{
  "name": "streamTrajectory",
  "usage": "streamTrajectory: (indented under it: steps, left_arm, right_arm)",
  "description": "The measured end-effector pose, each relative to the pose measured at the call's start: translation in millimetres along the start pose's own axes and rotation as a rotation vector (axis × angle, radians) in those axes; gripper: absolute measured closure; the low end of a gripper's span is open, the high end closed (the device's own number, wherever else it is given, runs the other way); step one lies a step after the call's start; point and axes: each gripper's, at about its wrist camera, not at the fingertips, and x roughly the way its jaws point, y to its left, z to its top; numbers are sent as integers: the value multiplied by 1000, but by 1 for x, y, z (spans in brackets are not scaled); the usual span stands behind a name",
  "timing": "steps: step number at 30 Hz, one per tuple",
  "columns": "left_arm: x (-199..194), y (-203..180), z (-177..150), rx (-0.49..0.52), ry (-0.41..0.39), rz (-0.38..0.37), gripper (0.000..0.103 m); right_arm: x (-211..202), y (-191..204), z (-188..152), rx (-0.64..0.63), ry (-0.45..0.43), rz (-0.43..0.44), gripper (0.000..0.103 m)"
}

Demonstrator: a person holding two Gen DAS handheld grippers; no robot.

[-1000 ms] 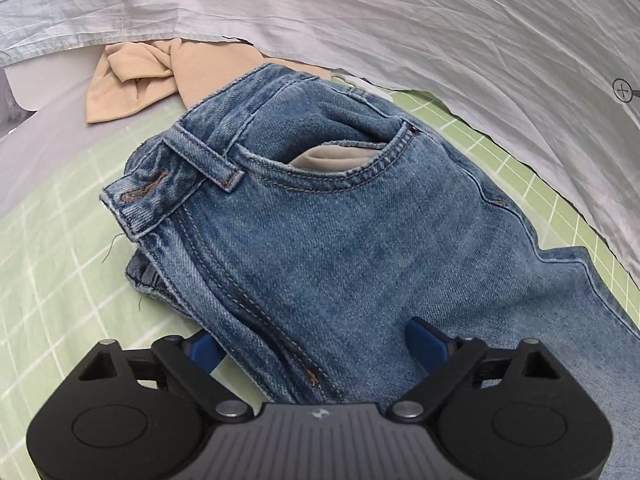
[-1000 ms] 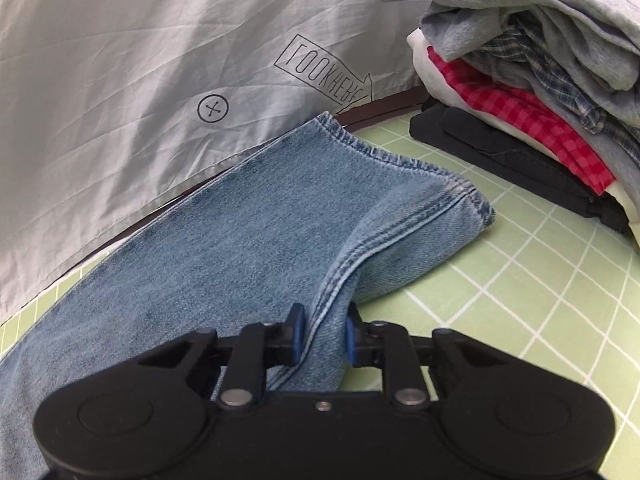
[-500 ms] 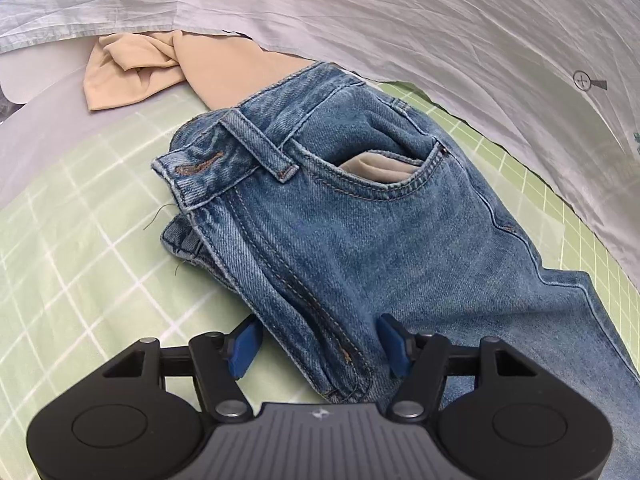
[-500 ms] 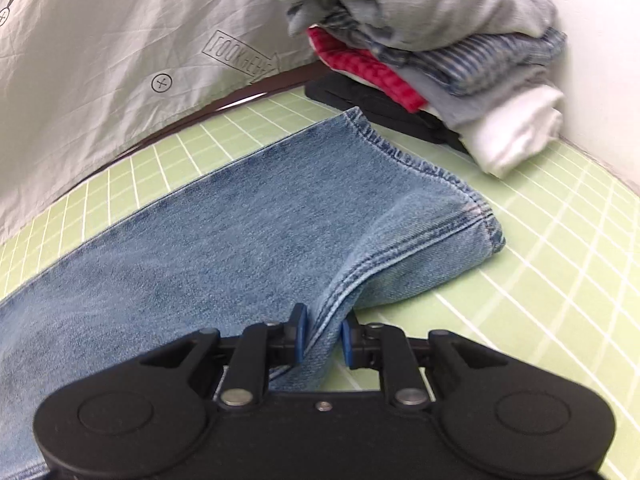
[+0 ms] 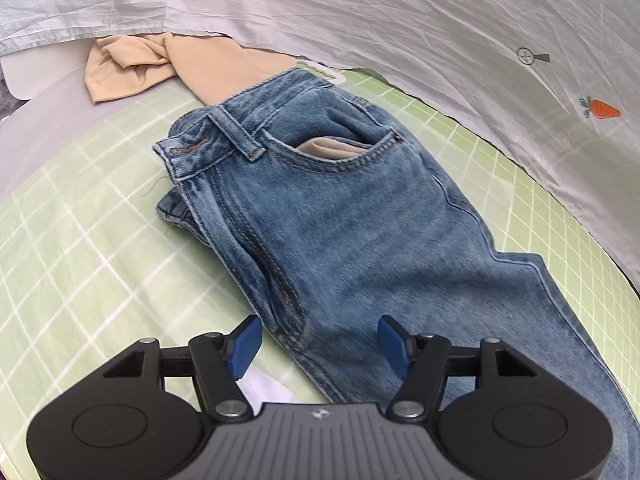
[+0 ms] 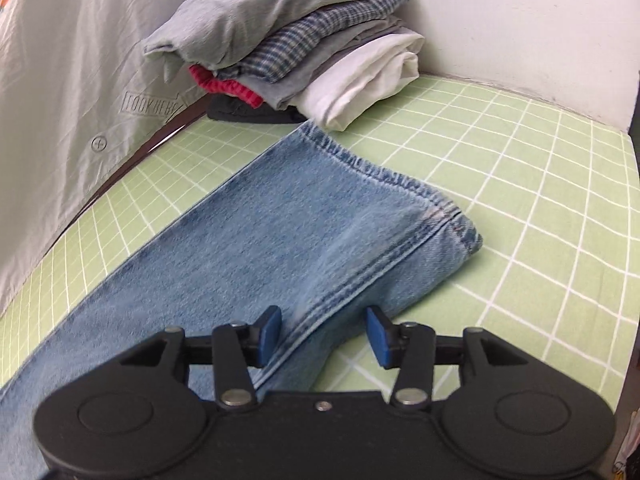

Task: Fold clothes

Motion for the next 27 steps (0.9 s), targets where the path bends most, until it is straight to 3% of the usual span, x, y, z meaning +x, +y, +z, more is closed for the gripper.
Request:
streamTrajectory:
  steps: [3,6,7,8,13,15,17,24,27]
  left_arm:
    - [0,-21,-16,43,9,-22,38]
    - [7,-44,-30,99,35,-26,38]
    - [10,-51,-34,122,45,-19,36]
    - [14,-59,-39,156,49,-4,29]
    - [24,-83,-51,282,36,83,22]
    - [25,-83,-53,285,32,96,19]
    - [29,-81,-51,276,37,112,8]
    - [33,-69,-46,222,71,97,1]
    - [34,-69,-46,219,69,95,0]
  right_arm:
    - [9,-16,13,95,-25,-57,40]
    - [17,-26,27,169,-42,-106,38]
    - [19,-28,31,183,-45,-114,44]
    - [21,-29,34,181,-46,-117,56]
    - [16,-9,41,-11,-87,-150,76]
    - [9,-1,45,-87,-114,-152,80]
    - [2,7,50,-143,-145,-146,89]
    - [-22,31,81,-214,-274,-41,92]
    - [-18,29,85,-191,-268,-46,92]
